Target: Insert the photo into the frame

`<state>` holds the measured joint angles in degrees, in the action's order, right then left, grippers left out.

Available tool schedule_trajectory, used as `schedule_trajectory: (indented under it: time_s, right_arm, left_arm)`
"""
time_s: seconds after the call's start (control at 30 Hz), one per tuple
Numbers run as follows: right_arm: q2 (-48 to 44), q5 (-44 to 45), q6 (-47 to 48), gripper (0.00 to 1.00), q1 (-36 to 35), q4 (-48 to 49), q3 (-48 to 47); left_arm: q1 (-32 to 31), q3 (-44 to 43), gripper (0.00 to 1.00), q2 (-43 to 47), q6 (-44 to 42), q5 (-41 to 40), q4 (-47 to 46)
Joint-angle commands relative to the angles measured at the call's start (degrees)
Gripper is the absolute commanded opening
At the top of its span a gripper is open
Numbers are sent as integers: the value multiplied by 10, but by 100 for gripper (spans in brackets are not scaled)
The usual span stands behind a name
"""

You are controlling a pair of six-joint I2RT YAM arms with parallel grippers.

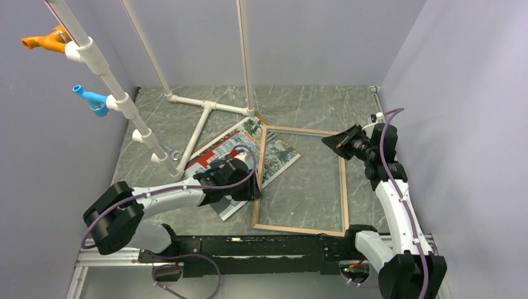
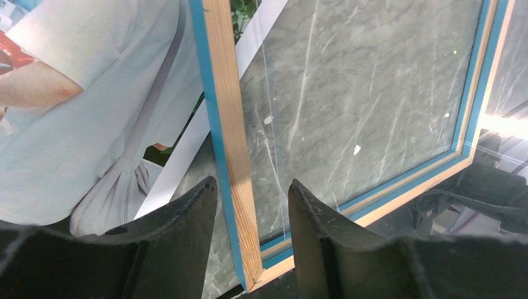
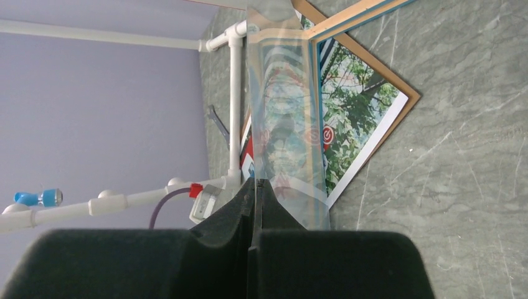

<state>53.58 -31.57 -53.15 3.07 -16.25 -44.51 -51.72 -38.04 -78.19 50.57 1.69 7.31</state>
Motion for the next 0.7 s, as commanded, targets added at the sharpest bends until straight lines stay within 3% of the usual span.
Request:
schedule_trajectory:
  time_s: [0.0, 0.1, 0.43, 0.67]
  right_arm:
    - [-17, -1, -13, 0, 0, 18, -8]
    - [-19, -4, -18, 0, 0, 17, -13]
    - [-25, -6, -26, 0, 0, 13, -16]
    - [-25, -7, -33, 0, 0, 15, -11]
  left_arm:
    - [-2, -1, 47, 27, -11, -33, 3]
    - [-3, -8, 40, 18, -12, -54, 28]
    - [-29, -49, 34, -52, -27, -79, 56]
    - [-42, -77, 17, -79, -28, -98, 89]
